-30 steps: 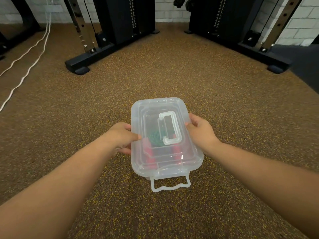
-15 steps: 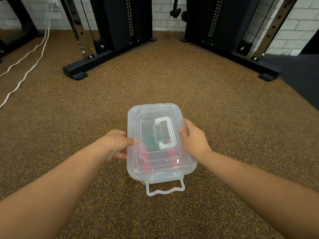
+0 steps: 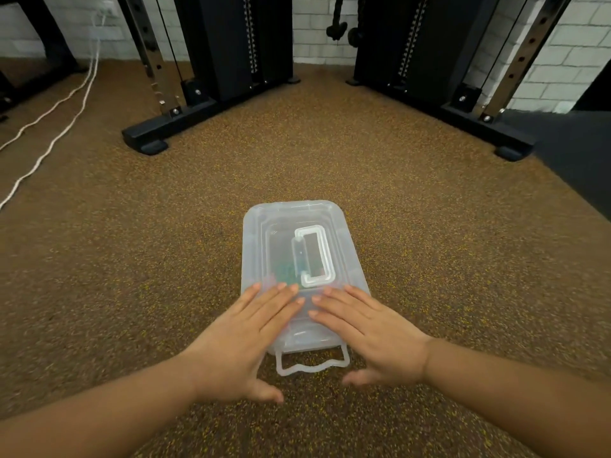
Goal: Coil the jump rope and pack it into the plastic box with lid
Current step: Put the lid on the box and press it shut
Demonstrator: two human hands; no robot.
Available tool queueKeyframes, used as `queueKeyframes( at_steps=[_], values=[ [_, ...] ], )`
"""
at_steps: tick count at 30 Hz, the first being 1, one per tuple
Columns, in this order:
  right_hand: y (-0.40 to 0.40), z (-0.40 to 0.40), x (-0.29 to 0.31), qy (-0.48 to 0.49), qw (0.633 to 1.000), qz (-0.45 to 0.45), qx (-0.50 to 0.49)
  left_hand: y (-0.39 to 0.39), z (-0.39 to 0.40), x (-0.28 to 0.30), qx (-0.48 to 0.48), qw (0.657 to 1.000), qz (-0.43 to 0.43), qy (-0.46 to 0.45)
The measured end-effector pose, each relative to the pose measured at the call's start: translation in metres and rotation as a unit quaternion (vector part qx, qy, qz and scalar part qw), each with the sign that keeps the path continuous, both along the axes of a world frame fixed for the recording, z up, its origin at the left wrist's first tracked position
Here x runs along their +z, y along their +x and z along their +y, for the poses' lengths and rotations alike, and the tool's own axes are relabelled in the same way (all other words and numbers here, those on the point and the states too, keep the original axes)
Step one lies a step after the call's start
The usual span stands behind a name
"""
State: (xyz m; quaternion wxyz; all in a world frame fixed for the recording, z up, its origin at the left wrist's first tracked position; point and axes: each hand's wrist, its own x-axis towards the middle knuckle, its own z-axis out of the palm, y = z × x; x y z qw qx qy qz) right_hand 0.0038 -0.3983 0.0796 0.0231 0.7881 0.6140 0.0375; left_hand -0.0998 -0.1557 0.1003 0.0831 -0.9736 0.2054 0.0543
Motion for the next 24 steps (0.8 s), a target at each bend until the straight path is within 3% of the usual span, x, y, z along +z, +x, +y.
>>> queueKeyframes(
  at_steps=[9, 13, 21, 24],
  values=[
    [0.002, 0.007, -0.002, 0.076, 0.997, 0.029, -0.013, 0.002, 0.002, -0.001, 0.006, 0.998, -0.019, -0.059],
    [0.012, 0.006, 0.005, 0.057, 0.998, 0.026, 0.011, 0.008, 0.01, 0.001, -0.006, 0.996, -0.019, -0.083],
    [0.015, 0.006, 0.002, 0.116, 0.982, 0.148, 0.003, 0.016, 0.012, 0.004, -0.033, 0.992, 0.002, -0.121],
    [0.019, 0.006, 0.001, 0.121, 0.98, 0.157, 0.006, 0.018, 0.017, 0.003, -0.034, 0.988, 0.03, -0.146]
  ],
)
